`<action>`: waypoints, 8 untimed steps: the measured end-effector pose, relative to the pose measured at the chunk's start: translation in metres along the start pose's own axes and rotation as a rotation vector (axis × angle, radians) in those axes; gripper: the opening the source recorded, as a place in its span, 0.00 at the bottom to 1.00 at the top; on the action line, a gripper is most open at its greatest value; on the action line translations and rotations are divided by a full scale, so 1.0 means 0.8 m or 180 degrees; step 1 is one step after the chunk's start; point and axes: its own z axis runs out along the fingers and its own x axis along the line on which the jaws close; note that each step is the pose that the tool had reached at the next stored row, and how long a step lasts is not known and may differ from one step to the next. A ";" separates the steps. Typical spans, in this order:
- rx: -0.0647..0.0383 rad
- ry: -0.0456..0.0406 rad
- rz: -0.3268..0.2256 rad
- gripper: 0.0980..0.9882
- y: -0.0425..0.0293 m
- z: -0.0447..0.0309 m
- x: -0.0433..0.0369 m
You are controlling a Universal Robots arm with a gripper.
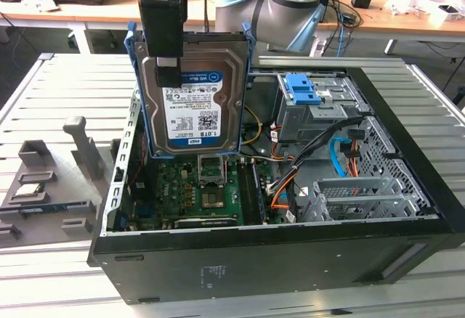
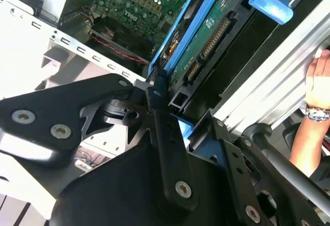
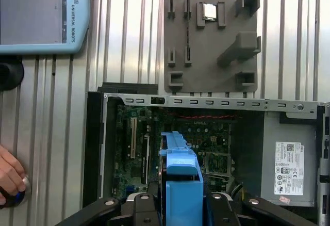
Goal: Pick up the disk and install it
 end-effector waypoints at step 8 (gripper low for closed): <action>0.0000 0.0000 0.0001 0.30 0.0010 0.0011 0.026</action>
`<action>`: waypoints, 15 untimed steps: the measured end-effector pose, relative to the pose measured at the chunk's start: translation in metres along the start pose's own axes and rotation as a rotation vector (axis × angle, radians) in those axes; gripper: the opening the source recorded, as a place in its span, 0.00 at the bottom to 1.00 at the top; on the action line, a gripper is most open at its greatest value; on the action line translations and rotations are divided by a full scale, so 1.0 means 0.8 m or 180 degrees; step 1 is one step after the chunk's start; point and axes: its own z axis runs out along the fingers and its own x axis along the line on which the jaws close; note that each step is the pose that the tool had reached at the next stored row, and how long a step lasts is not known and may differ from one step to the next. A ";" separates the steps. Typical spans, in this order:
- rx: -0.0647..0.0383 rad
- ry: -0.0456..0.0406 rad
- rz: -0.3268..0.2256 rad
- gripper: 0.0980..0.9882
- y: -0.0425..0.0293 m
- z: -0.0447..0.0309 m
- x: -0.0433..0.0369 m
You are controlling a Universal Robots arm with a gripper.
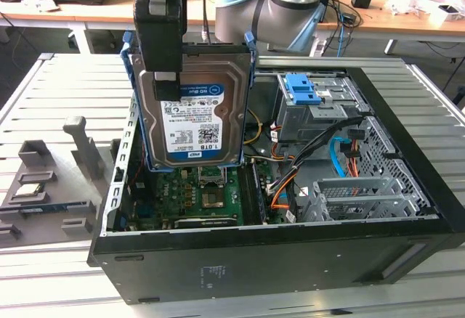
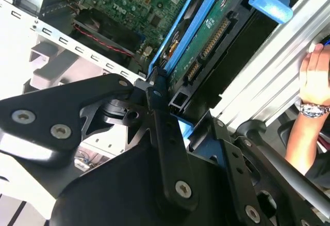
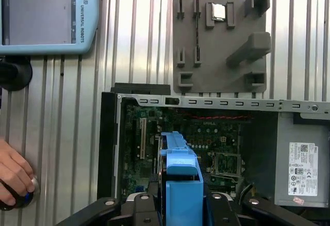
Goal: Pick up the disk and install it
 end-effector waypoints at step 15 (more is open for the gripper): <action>0.0000 0.0000 0.0000 0.30 0.0003 0.0010 0.029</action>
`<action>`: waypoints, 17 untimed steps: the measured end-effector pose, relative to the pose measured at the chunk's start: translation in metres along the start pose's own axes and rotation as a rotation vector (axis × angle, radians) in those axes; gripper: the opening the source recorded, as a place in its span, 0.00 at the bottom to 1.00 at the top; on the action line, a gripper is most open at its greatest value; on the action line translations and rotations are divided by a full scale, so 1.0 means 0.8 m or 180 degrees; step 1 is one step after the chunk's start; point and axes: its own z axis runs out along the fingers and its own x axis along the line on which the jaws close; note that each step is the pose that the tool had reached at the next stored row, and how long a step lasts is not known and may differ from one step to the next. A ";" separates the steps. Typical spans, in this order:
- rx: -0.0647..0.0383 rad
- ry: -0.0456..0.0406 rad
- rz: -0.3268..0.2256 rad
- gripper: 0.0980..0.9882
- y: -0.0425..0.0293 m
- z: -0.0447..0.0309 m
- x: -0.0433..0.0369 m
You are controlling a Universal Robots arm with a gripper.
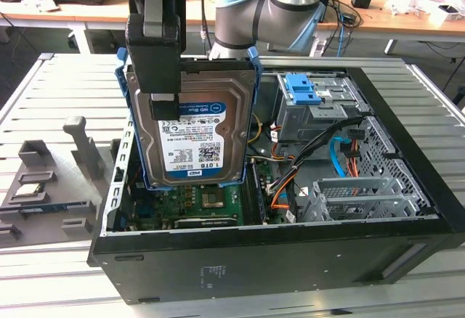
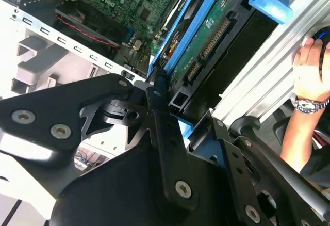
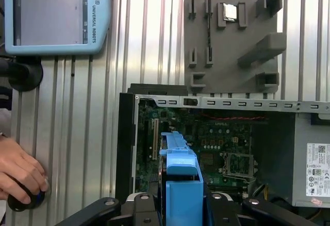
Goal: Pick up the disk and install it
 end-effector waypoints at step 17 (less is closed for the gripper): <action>0.0000 0.0001 0.0004 0.30 -0.0496 -0.0021 0.002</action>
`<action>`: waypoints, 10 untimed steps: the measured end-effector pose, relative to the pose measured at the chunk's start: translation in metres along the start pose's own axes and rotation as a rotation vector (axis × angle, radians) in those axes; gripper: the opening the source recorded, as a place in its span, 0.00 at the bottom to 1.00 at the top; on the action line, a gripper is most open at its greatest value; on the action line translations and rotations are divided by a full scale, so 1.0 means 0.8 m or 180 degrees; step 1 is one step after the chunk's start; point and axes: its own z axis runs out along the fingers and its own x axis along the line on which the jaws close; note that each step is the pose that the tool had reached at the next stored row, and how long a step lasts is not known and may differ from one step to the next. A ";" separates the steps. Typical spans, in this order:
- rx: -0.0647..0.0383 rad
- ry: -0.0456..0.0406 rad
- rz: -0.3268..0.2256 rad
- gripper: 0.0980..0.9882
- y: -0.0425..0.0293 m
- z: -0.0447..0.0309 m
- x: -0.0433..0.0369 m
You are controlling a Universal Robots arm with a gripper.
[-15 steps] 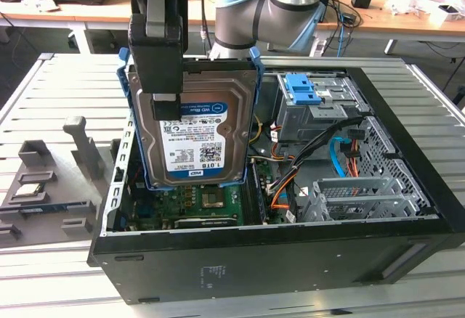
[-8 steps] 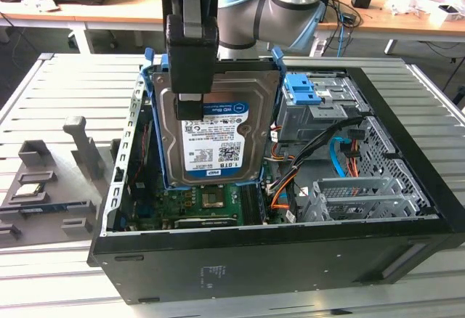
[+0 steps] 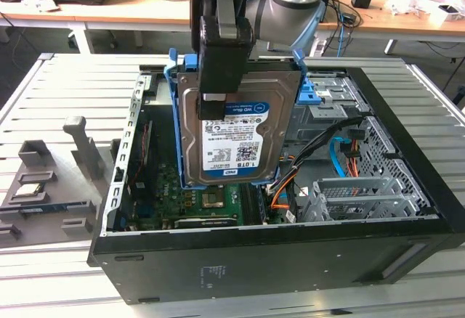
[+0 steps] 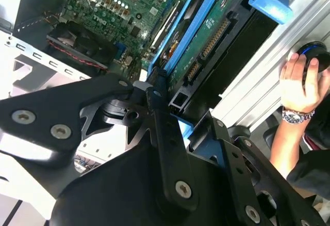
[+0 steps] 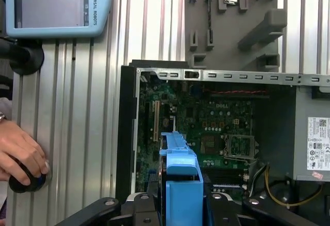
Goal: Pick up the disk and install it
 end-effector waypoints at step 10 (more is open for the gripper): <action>0.0000 0.0002 0.0002 0.30 -0.0277 -0.0012 0.001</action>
